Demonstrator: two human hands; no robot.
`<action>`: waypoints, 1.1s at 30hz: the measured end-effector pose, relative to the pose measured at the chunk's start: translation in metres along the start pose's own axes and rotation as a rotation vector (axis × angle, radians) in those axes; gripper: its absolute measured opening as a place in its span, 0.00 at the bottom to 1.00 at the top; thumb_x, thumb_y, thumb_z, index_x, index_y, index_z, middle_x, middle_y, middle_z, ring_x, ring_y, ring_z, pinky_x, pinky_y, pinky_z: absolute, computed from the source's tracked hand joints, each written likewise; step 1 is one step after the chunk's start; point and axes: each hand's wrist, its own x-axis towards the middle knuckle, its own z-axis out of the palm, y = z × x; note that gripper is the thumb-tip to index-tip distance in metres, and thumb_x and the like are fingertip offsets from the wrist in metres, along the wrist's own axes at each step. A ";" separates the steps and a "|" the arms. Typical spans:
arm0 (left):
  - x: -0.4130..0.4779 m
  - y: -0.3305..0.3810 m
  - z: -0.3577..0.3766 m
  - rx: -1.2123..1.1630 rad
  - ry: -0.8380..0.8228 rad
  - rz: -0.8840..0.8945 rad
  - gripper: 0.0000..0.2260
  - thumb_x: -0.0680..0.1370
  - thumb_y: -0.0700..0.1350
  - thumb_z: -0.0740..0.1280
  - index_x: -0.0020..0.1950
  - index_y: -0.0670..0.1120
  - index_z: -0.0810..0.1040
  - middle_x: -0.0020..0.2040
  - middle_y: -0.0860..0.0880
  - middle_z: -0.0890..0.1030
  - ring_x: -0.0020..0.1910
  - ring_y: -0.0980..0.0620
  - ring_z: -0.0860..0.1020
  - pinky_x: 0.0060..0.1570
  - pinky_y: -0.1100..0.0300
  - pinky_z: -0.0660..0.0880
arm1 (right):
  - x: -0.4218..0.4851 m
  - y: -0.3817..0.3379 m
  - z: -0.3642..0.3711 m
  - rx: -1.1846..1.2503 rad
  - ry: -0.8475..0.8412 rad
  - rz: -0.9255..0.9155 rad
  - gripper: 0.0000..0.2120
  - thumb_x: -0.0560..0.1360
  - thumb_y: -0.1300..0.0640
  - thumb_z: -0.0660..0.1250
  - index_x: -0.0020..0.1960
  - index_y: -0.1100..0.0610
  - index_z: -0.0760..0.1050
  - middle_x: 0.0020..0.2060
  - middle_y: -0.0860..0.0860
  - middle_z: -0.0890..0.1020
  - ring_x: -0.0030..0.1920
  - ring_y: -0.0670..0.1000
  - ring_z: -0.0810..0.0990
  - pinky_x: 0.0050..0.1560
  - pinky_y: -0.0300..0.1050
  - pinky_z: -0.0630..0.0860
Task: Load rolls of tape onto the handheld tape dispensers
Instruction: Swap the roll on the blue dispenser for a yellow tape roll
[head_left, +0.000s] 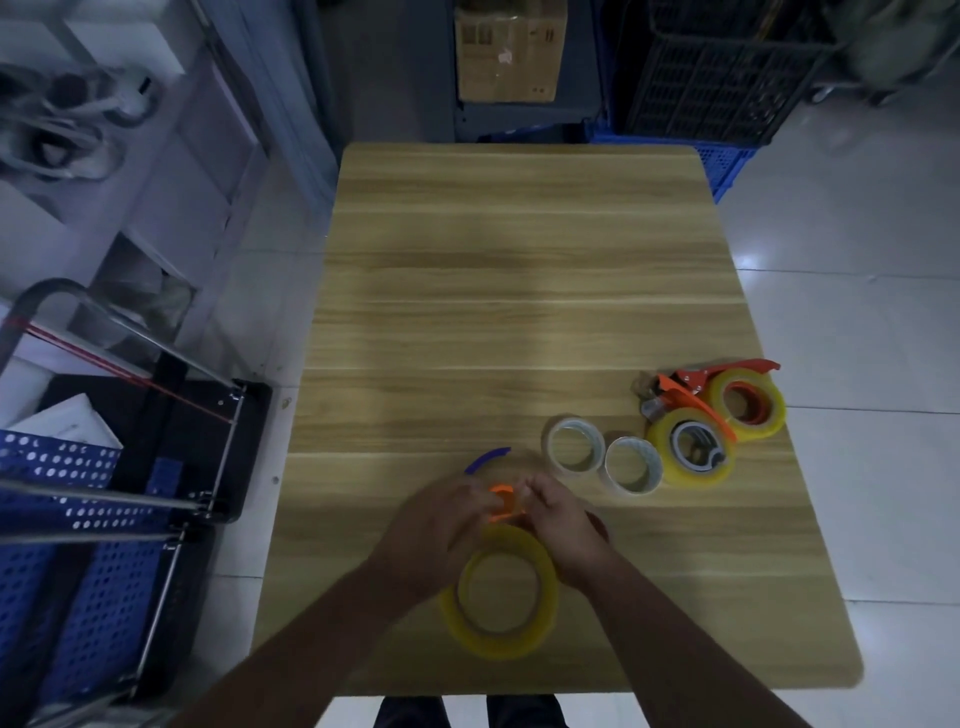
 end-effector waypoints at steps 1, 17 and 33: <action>0.008 -0.008 -0.004 0.073 0.007 0.034 0.11 0.76 0.51 0.66 0.58 0.52 0.79 0.53 0.49 0.80 0.49 0.53 0.77 0.49 0.59 0.73 | 0.001 0.000 0.001 0.028 -0.024 0.009 0.09 0.83 0.55 0.58 0.52 0.60 0.73 0.41 0.56 0.80 0.40 0.52 0.80 0.43 0.50 0.77; 0.043 -0.009 -0.011 0.085 -0.300 0.329 0.07 0.78 0.50 0.64 0.45 0.50 0.80 0.59 0.54 0.80 0.52 0.53 0.78 0.50 0.58 0.70 | 0.005 -0.008 -0.002 0.218 -0.305 0.089 0.14 0.79 0.61 0.64 0.63 0.62 0.72 0.49 0.65 0.80 0.49 0.61 0.80 0.44 0.49 0.79; -0.001 -0.035 0.010 -0.042 -0.002 -0.449 0.12 0.75 0.55 0.59 0.43 0.47 0.73 0.34 0.52 0.78 0.33 0.53 0.76 0.34 0.56 0.71 | -0.001 0.013 -0.019 0.256 -0.259 0.041 0.33 0.67 0.48 0.77 0.69 0.45 0.68 0.64 0.55 0.77 0.62 0.56 0.78 0.59 0.57 0.78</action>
